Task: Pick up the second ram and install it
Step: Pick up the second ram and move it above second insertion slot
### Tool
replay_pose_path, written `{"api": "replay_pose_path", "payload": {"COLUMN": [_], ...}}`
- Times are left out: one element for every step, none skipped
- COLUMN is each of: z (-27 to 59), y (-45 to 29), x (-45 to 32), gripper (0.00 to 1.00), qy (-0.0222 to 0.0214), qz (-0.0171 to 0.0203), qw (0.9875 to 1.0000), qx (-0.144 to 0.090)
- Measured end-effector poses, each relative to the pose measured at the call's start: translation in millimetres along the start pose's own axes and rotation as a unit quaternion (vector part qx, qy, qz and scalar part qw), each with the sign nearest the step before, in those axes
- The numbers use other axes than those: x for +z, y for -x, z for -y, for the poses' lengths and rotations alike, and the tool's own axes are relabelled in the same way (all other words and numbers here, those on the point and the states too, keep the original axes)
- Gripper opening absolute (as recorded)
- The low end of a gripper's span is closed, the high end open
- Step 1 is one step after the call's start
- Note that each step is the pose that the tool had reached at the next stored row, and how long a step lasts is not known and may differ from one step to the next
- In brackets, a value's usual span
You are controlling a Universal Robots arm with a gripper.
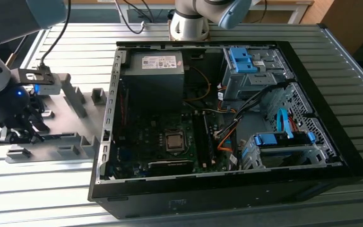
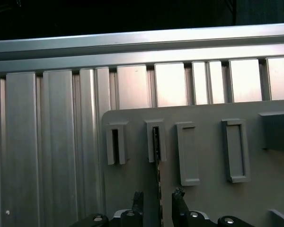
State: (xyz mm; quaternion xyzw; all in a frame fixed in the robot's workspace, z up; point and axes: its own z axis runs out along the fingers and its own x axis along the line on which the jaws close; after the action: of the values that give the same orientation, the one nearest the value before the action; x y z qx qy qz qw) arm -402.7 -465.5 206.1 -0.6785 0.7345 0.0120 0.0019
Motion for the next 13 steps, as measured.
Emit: {"api": "replay_pose_path", "payload": {"z": [-0.1, -0.2, -0.3, -0.5, -0.6, -0.8, -0.9, -1.0, -1.1, -1.2, -1.3, -1.4, -1.5], "y": [0.0, 0.0, -0.1, -0.1, -0.1, -0.2, -0.2, -0.2, -0.3, -0.3, -0.4, -0.4, -0.4], "x": [0.9, 2.0, 3.1, 4.3, 5.6, 6.8, 7.9, 9.1, 10.1, 11.0, 11.7, 12.5, 13.1], "gripper": [0.37, 0.37, 0.37, 0.37, 0.37, 0.37, 0.37, 0.37, 0.37, 0.37, 0.37, 0.37, 0.36], "qy": [-0.0001, -0.0002, -0.0002, -0.0004, -0.0004, -0.0006, -0.0006, -0.0008, -0.0009, -0.001, -0.0012, -0.0014, -0.0015], "qz": [0.0, 0.0, 0.0, 0.0, 0.0, 0.0, 0.0, 0.0, 0.0, 0.0, 0.0, 0.0001, 0.0001], "qw": [1.0, 1.0, 1.0, 1.0, 1.0, 1.0, 1.0, 1.0, 1.0, 1.0, 1.0, 1.0, 1.0], "qx": [0.0, 0.0, 0.0, 0.0, 0.0, 0.0, 0.0, 0.0, 0.0, 0.0, 0.0, 0.0, 0.0]}}
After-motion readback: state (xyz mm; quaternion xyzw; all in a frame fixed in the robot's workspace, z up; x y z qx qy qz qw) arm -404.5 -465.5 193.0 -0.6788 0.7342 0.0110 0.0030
